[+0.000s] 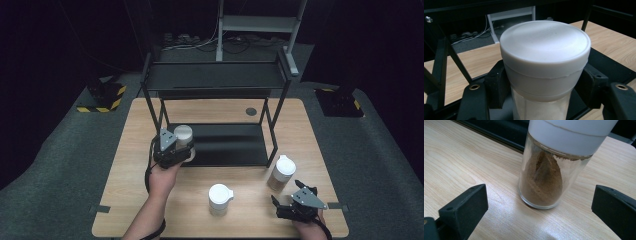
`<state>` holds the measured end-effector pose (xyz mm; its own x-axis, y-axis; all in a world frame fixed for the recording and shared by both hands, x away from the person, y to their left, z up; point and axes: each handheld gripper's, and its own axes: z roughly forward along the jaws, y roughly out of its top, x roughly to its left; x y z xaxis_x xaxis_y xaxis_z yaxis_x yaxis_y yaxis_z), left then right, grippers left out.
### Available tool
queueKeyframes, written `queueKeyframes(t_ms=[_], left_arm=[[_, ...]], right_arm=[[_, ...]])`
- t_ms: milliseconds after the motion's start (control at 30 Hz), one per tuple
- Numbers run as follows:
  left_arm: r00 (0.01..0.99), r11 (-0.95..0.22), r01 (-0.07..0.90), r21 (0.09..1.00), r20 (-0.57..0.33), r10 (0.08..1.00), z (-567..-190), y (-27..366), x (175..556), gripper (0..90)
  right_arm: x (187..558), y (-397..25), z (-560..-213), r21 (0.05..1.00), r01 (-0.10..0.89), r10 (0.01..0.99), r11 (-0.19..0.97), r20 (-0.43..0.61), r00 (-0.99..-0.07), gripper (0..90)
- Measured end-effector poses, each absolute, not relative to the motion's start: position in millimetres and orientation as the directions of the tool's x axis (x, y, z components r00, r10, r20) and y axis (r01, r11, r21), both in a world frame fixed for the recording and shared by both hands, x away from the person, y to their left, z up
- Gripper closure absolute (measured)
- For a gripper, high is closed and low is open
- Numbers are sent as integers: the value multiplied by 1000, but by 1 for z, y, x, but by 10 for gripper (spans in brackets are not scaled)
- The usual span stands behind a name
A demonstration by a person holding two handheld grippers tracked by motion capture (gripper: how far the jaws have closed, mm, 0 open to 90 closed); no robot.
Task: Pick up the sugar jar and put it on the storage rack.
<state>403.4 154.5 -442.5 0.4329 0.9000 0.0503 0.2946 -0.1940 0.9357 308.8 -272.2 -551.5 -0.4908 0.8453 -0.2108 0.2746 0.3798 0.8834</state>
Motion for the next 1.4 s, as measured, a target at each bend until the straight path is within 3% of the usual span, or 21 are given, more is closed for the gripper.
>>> queueKeyframes(t_ms=[1400], left_arm=[[378, -193, 371, 908, 42, 925, -468, 144, 447, 345]], right_arm=[[308, -273, -551, 886, 267, 842, 378, -209, -498, 0]])
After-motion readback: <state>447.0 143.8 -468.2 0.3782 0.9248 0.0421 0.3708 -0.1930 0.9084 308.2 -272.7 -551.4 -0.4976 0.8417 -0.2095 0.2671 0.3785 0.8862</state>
